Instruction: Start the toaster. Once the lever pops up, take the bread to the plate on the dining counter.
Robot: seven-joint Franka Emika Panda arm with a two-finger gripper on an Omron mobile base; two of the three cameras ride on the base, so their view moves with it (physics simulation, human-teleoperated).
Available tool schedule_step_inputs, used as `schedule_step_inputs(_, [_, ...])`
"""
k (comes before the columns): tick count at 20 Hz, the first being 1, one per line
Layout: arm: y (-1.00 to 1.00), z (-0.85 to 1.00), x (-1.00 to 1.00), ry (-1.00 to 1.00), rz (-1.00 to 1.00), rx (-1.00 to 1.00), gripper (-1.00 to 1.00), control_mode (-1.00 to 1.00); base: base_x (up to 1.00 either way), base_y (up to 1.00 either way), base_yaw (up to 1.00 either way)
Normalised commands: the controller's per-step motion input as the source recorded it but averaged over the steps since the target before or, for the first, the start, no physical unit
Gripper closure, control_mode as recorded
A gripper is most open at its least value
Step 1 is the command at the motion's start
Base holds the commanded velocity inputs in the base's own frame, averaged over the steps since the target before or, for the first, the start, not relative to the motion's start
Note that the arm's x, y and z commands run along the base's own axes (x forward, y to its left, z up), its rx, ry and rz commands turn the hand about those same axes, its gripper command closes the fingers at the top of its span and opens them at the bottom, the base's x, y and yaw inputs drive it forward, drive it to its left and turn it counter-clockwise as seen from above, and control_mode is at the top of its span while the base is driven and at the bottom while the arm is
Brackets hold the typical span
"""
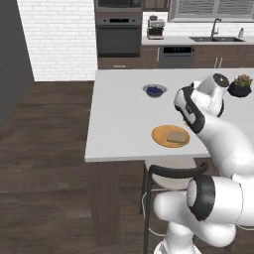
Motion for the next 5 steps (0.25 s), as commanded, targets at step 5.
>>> schedule_step_inputs(5, [0.54, 0.02, -0.27, 0.00, 0.00, -0.15, -1.00, -1.00, 0.00, 0.00, 0.00])
